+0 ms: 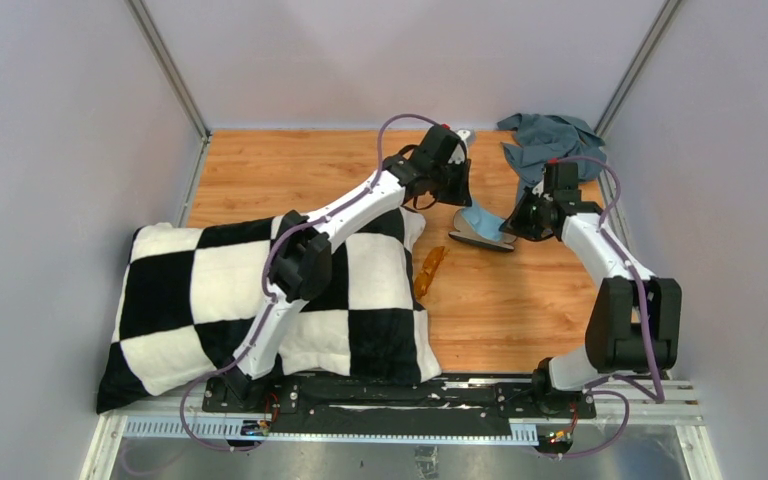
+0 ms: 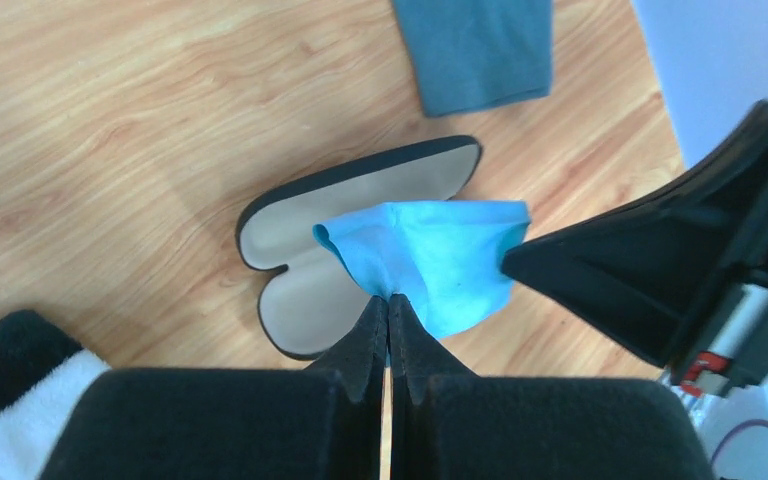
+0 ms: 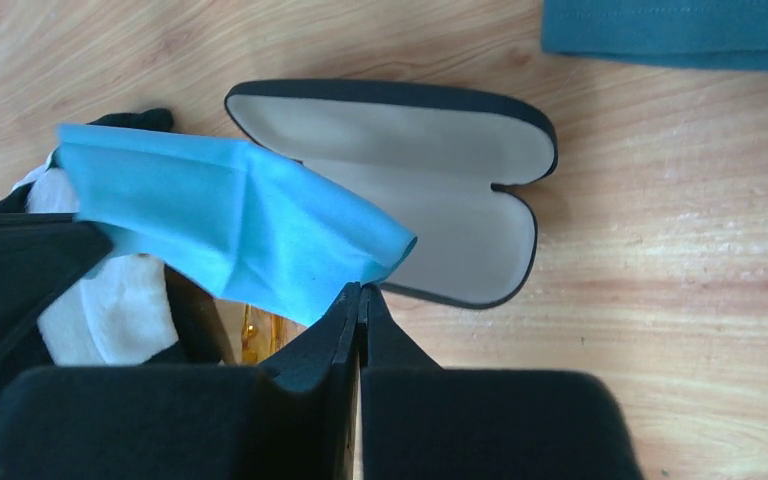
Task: Organize the sunglasses
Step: Place the glasses cleaning cloth in the sunglasses case.
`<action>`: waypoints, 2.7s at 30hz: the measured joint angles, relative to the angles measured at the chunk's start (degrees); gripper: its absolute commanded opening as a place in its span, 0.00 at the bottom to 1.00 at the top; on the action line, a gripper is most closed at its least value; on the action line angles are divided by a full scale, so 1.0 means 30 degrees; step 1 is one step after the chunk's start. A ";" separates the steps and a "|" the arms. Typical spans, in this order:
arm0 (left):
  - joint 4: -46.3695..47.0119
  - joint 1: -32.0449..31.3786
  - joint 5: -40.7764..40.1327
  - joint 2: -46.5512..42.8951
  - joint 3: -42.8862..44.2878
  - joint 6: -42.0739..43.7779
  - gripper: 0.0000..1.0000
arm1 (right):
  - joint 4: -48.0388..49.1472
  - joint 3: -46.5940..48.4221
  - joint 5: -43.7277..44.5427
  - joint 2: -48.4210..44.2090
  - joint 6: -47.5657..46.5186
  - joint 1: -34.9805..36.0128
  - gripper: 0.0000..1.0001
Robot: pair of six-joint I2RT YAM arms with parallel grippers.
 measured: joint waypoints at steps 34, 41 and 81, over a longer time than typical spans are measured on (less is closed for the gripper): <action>-0.0845 0.0852 0.2186 0.2280 -0.1180 0.0969 0.00 | 0.0007 0.0313 0.0670 0.2331 -0.0554 0.0000 0.00; -0.0714 0.0816 0.2601 0.2273 -0.2237 0.1158 0.00 | 0.0036 -0.0583 0.0903 0.2033 -0.0576 0.0000 0.00; 0.1078 -0.0095 0.1545 0.1224 -0.5399 0.1239 0.00 | 0.3067 -0.3249 0.2586 0.2259 -0.1807 0.0138 0.00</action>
